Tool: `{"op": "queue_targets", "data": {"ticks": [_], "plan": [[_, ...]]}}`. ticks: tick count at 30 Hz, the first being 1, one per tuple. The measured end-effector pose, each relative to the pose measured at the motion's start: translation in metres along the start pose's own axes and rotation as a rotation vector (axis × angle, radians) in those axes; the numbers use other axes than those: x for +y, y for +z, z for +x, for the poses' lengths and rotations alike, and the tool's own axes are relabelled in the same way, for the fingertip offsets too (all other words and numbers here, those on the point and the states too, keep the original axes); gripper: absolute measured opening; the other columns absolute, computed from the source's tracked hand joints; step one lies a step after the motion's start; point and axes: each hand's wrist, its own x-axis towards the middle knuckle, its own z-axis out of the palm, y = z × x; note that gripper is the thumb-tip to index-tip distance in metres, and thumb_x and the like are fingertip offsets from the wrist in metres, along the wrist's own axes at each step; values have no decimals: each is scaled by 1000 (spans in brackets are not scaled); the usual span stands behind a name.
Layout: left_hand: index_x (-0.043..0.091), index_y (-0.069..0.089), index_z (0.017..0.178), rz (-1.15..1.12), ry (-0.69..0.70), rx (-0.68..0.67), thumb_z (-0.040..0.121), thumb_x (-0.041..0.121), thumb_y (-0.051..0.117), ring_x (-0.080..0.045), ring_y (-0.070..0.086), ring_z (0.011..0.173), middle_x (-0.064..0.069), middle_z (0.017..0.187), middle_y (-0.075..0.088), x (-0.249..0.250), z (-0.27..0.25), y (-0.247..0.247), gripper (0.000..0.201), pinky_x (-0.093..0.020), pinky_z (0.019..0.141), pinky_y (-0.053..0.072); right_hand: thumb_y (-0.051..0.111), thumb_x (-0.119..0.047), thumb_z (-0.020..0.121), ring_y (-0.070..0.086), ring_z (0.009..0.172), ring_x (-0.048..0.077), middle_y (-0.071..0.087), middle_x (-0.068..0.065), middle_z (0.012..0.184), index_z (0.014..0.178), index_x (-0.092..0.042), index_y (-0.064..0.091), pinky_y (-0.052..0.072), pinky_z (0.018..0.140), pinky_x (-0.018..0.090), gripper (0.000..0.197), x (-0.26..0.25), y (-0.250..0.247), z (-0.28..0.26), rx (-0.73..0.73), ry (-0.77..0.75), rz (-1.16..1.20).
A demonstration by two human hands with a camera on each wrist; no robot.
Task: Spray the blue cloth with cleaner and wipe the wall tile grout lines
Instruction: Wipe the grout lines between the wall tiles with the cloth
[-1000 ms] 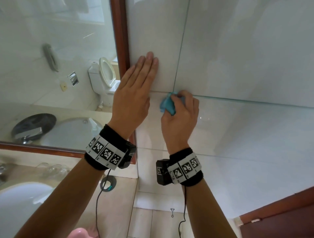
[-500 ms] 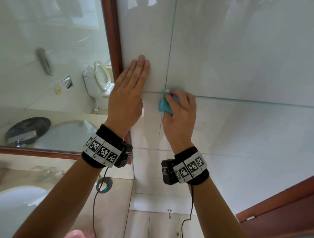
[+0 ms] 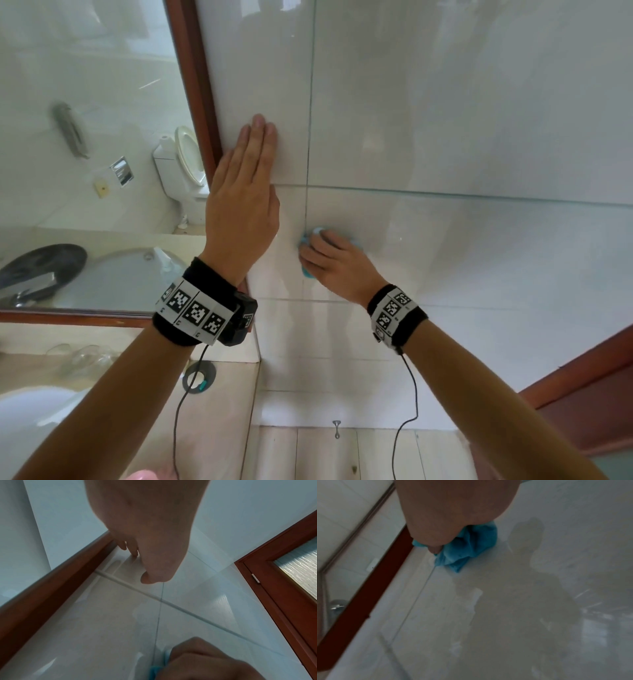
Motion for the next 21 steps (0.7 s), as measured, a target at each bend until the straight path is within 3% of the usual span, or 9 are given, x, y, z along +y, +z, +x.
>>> {"op": "queue_targets", "data": {"ticks": [2, 7, 9, 11, 14, 17, 19, 21], "plan": [[9, 15, 166, -33, 9, 23, 99, 5, 47, -20, 9, 161, -6, 174, 12, 7, -1, 1, 74, -39, 130, 15, 63, -1, 100, 63, 113, 33, 71, 9, 117, 104, -8, 76, 49, 105, 44, 15, 20, -13, -1, 68, 35, -12], [8, 19, 165, -86, 44, 68, 98, 1, 49, -21, 11, 161, -7, 173, 16, 24, -2, 5, 74, -43, 129, 21, 68, 10, 79, 56, 118, 34, 73, 13, 124, 118, -6, 77, 47, 104, 47, 43, 101, -70, -15, 469, 570, -45], [8, 21, 164, -100, 55, 83, 98, 1, 50, -21, 13, 161, -8, 173, 18, 31, -4, 8, 73, -43, 128, 23, 62, 5, 86, 55, 117, 34, 73, 11, 124, 119, -8, 77, 51, 100, 48, 39, 118, -76, -37, 534, 714, -61], [7, 23, 164, -134, 77, 85, 97, 0, 51, -22, 14, 160, -9, 172, 19, 41, -5, 13, 72, -44, 127, 25, 53, -3, 97, 55, 120, 35, 72, 12, 126, 125, -10, 74, 51, 101, 50, 36, 109, -67, -57, 494, 703, -78], [6, 25, 163, -186, 129, 60, 94, -1, 52, -23, 17, 160, -9, 171, 22, 65, -6, 25, 74, -46, 125, 29, 60, 10, 88, 65, 120, 39, 68, 15, 132, 138, -10, 60, 53, 102, 55, 54, 83, -50, -81, 300, 485, -24], [6, 28, 162, -210, 185, 49, 94, -1, 52, -25, 21, 159, -10, 170, 25, 97, -7, 34, 72, -47, 123, 31, 66, 10, 93, 69, 115, 39, 72, 13, 128, 123, -6, 74, 54, 101, 52, 35, 97, -59, -108, 166, 197, -136], [6, 29, 162, -223, 203, 40, 94, -1, 53, -24, 22, 159, -10, 170, 25, 113, -9, 36, 72, -46, 124, 31, 63, 9, 95, 67, 119, 39, 71, 13, 131, 131, -9, 71, 53, 103, 53, 41, 121, -72, -124, 212, 214, -140], [6, 27, 162, -223, 209, 33, 95, -1, 54, -24, 20, 159, -9, 171, 24, 131, -10, 40, 73, -45, 125, 30, 60, 12, 93, 64, 122, 39, 70, 15, 131, 138, -10, 65, 52, 103, 52, 50, 148, -92, -149, 307, 416, -143]]}}
